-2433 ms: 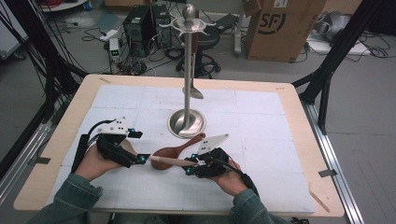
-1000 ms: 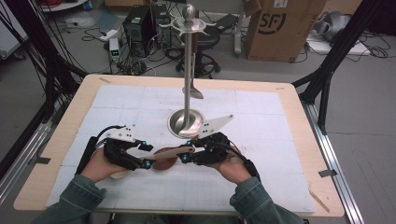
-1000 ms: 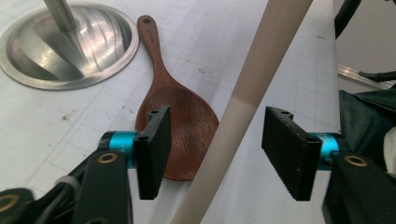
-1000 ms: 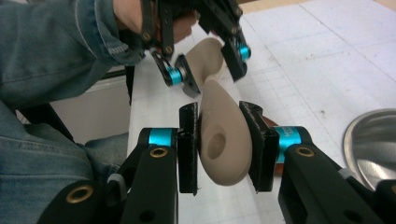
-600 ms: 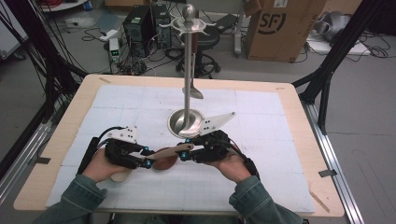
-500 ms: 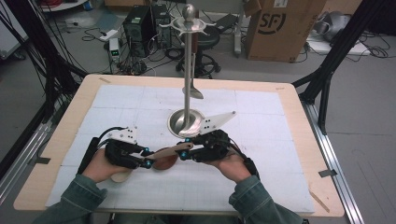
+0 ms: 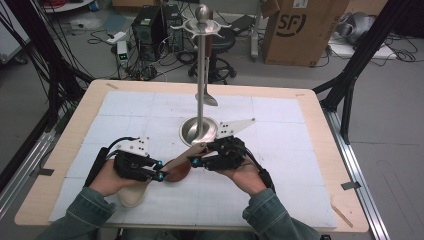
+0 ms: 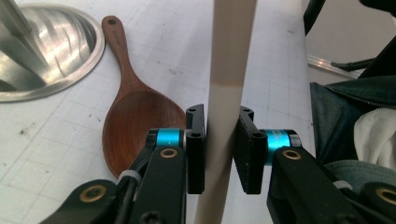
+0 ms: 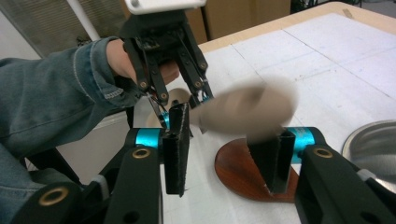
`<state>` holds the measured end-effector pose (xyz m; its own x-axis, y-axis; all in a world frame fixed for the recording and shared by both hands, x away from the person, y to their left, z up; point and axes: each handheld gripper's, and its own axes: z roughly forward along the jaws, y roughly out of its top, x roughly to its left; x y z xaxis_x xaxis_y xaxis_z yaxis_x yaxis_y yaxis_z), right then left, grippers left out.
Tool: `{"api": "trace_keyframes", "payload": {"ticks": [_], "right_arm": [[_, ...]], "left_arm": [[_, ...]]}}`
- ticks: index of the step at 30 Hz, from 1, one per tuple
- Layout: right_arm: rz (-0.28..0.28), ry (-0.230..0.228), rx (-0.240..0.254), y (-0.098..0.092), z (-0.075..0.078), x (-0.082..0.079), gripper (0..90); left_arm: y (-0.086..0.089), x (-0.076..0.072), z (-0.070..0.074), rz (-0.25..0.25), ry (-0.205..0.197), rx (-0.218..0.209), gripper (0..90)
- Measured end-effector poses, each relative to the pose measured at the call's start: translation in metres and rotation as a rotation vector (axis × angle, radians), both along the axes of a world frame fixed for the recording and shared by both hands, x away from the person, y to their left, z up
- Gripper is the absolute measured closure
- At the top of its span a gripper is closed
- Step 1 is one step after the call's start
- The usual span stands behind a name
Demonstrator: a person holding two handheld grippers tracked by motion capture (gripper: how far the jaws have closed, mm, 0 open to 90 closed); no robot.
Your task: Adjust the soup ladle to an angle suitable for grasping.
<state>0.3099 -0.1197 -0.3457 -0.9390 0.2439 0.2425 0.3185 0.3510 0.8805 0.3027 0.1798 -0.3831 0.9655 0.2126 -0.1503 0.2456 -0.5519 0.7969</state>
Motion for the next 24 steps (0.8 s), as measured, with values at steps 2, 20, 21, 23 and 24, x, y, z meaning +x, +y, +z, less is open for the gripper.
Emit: {"api": "trace_keyframes", "payload": {"ticks": [2, 20, 21, 23, 24], "right_arm": [[-0.01, 0.004, 0.0, 0.0, -0.002, 0.0, 57.2], [-0.05, -0.036, 0.086, 0.021, -0.005, -0.007, 56.7], [-0.049, -0.037, 0.095, 0.021, -0.005, -0.007, 57.9], [-0.047, -0.035, 0.112, 0.022, -0.005, -0.007, 59.9], [-0.047, -0.036, 0.117, 0.023, -0.004, -0.008, 60.6]], "left_arm": [[0.001, 0.0, 0.001, 0.005, 0.004, -0.015, 77.6], [-0.011, -0.005, 0.012, 0.005, 0.011, -0.063, 77.7], [-0.011, -0.005, 0.012, 0.009, 0.012, -0.068, 77.7], [-0.012, -0.005, 0.013, 0.015, 0.013, -0.069, 77.7], [-0.012, -0.005, 0.013, 0.02, 0.016, -0.075, 77.7]]}}
